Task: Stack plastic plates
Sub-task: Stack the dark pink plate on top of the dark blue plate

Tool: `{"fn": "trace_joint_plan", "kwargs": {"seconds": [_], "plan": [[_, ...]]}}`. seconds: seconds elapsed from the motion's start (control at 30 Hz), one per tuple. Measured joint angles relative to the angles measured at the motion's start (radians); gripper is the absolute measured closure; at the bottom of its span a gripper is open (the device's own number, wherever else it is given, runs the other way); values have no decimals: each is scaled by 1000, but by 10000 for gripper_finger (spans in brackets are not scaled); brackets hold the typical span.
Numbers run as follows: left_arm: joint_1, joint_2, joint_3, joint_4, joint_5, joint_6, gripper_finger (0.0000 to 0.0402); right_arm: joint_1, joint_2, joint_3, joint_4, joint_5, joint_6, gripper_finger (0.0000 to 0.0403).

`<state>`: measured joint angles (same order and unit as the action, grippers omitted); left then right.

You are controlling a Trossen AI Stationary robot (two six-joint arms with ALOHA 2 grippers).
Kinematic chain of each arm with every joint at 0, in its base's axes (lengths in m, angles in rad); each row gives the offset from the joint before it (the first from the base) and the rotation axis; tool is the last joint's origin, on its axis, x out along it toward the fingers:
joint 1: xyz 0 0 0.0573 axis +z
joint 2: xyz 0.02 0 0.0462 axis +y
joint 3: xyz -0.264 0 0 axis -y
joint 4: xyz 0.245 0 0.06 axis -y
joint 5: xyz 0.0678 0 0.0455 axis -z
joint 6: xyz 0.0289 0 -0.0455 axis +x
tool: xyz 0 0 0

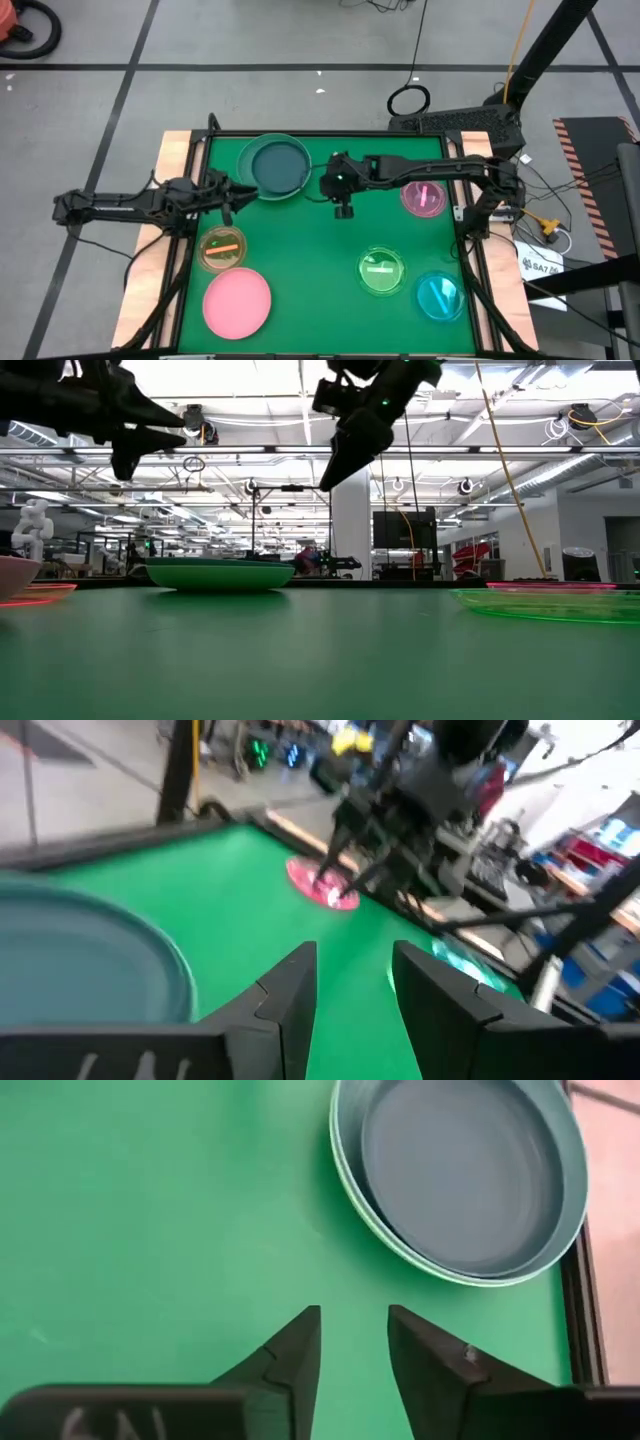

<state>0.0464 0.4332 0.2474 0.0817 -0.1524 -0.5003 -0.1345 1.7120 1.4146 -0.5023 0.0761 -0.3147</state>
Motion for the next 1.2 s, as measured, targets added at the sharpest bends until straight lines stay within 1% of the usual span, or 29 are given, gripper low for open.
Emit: {"fn": "trace_joint_plan", "kwargs": {"seconds": [0.17, 0.3, 0.47, 0.6, 0.67, 0.8, 0.9, 1.03, 1.2], "plan": [[-82, 75, 0, 47, 2, -57, 263, 21, -102, -152, 152, 2, 8, 309], [-143, 125, 0, 47, 33, -98, 263, 18, -192, -239, 275, 5, -45, 317], [-223, 190, 0, 46, 147, -183, 264, 9, -308, -292, 333, 5, -125, 322], [-300, 269, 39, 6, 153, -219, 273, 5, -405, -331, 348, 6, -147, 322], [-336, 307, 99, -93, 159, -213, 279, 5, -451, -353, 387, 5, -158, 322], [-403, 383, 274, -462, 175, -220, 284, 5, -531, -414, 475, -1, -186, 322], [-451, 443, 381, -656, 174, -255, 284, 5, -574, -469, 489, 0, -207, 322], [-503, 521, 467, -766, 174, -289, 284, 5, -631, -512, 487, 0, -189, 322], [-560, 625, 536, -787, 175, -303, 284, 5, -702, -542, 471, -1, -152, 322]]}}
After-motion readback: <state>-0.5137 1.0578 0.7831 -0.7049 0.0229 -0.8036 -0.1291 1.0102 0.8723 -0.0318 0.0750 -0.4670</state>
